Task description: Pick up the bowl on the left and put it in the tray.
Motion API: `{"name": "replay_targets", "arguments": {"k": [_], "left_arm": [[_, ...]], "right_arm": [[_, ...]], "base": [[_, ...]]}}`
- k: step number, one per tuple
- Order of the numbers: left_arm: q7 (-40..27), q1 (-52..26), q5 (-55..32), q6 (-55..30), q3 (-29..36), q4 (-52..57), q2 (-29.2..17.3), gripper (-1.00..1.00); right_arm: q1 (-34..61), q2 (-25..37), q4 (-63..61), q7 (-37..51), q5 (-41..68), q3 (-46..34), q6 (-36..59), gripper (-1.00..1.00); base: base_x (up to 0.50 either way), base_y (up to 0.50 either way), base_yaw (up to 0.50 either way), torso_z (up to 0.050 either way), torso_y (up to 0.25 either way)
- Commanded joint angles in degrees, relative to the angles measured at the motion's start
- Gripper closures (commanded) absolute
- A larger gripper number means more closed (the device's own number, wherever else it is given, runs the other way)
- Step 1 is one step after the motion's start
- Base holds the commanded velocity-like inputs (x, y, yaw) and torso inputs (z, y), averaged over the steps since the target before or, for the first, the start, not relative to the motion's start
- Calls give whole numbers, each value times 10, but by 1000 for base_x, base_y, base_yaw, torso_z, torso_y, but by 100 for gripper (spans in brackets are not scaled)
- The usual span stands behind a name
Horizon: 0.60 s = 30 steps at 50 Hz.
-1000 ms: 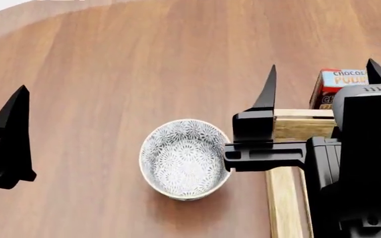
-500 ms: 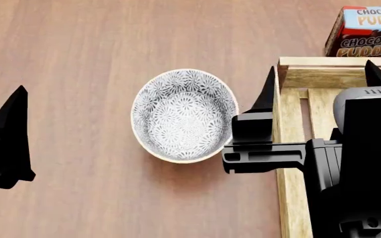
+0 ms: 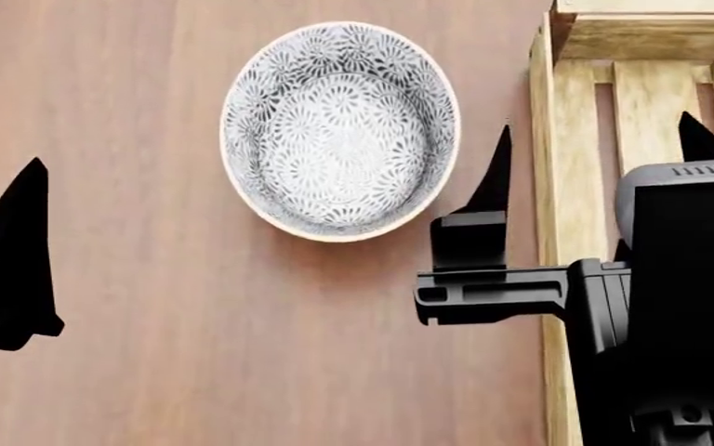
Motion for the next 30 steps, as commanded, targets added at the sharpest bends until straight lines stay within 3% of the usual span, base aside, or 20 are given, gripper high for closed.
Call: {"name": "replay_targets", "arguments": {"k": [1, 7, 10, 19, 30], "left_arm": [[5, 10, 10, 14, 6, -2, -5, -100], [4, 18, 25, 20, 16, -11, -5, -100], [7, 23, 43, 26, 26, -13, -7, -100], [8, 32, 53, 36, 28, -18, -12, -100], [-3, 32, 47, 34, 29, -17, -18, -100]], "right_arm": [[-3, 2, 8, -12, -13, -9, -14, -100], [1, 13, 11, -50, -63, -42, -27, -100], [27, 38, 16, -112, -140, -113, -48, -100], [150, 90, 21, -237, -235, -285, -50, -100], [203, 125, 73, -371, -385, -509, -130, -100]], "base": [[0, 0, 0, 0, -250], [0, 0, 0, 0, -167], [0, 0, 0, 0, 0], [0, 0, 0, 0, 0], [0, 0, 0, 0, 0]]}}
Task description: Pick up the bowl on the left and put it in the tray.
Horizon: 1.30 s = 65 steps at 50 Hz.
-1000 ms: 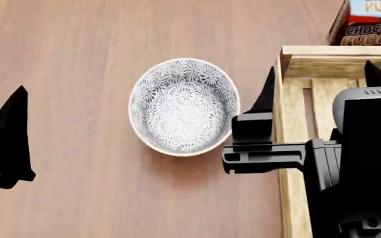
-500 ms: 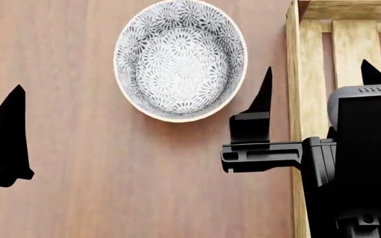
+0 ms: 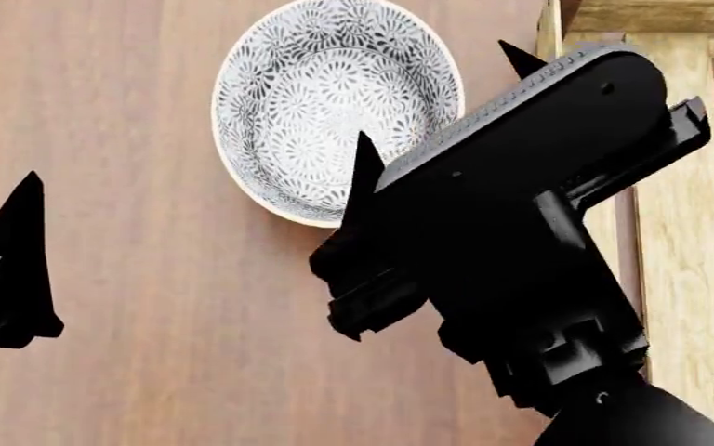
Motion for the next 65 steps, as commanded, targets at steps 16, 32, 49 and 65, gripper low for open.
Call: {"name": "replay_targets", "arguments": {"k": [16, 32, 49, 65], "left_arm": [[-6, 4, 16, 10, 25, -8, -10, -100], [-13, 5, 10, 14, 28, -7, -15, -100], [-9, 15, 14, 29, 28, -13, -23, -100], [-9, 21, 15, 39, 31, -16, -27, -100]], "right_arm": [[94, 10, 183, -228, -227, -317, -154, -100], [85, -12, 244, -257, -258, -363, -200, -100], [48, -77, 445, -253, -310, -389, -313, -100], [47, -89, 484, -235, -348, -405, -340, 100]], "base": [[0, 0, 0, 0, 0], [0, 0, 0, 0, 0], [0, 0, 0, 0, 0], [0, 0, 0, 0, -2]]}}
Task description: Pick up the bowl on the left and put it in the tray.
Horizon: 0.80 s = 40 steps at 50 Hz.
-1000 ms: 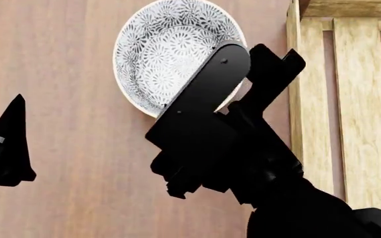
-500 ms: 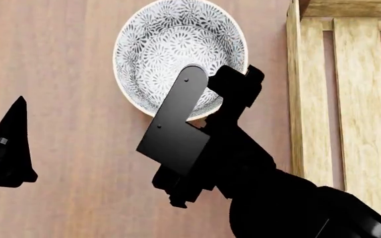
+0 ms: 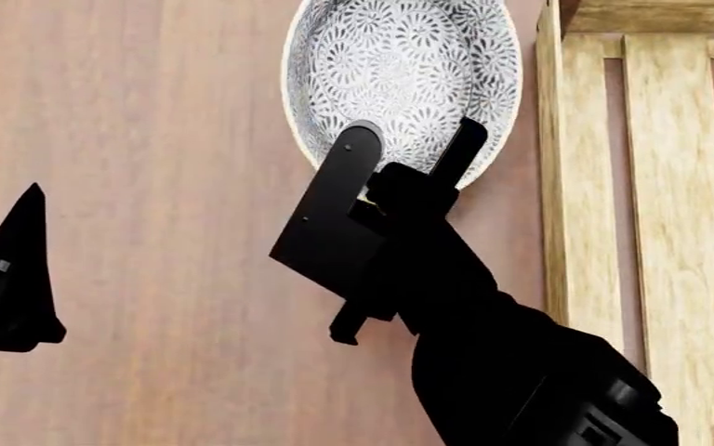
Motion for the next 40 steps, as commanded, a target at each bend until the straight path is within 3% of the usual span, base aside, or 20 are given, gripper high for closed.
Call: {"name": "replay_targets", "arguments": {"k": [1, 13, 40], "left_arm": [[-2, 4, -3, 6, -1, -1, -4, -100], [-10, 0, -11, 5, 2, 0, -5, -100], [-50, -12, -62, -12, -5, 23, -18, -100]], "right_arm": [[-9, -4, 41, 0, 9, -21, -11, 100], [8, 16, -8, -3, 2, -25, 15, 100], [233, 116, -350, -71, 60, 66, 298, 100]], "base": [[0, 0, 0, 0, 0], [0, 0, 0, 0, -3], [0, 0, 0, 0, 0]]}}
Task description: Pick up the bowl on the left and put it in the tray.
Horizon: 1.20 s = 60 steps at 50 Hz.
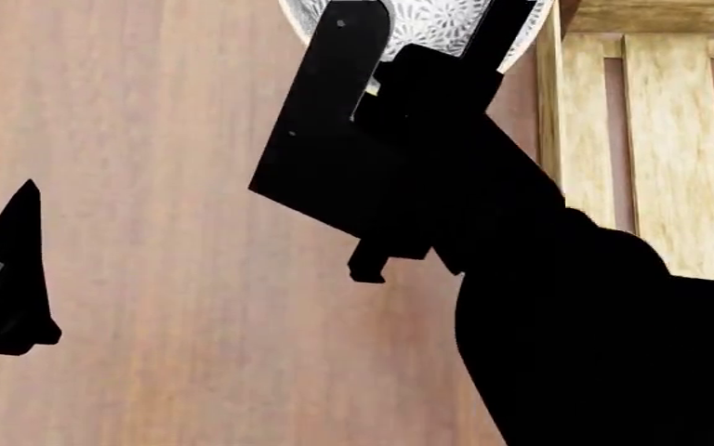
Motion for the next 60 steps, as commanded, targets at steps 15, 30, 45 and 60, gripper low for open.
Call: {"name": "replay_targets", "arguments": {"k": [15, 30, 45, 60], "left_arm": [[-23, -1, -26, -2, -2, 11, -11, -100], [-21, -2, -16, 6, 16, 5, -8, -100], [-34, -13, -24, 8, 11, 0, -16, -100], [-36, -12, -24, 13, 16, -4, -20, -100]], "right_arm": [[145, 124, -194, -65, 25, 44, 192, 100], [110, 291, -325, -78, 73, 57, 245, 100], [46, 365, -309, -15, 59, -25, 188, 100], [16, 374, -260, -18, 3, -93, 157, 100]], "base": [[0, 0, 0, 0, 0], [0, 0, 0, 0, 0], [0, 0, 0, 0, 0], [0, 0, 0, 0, 0]]}}
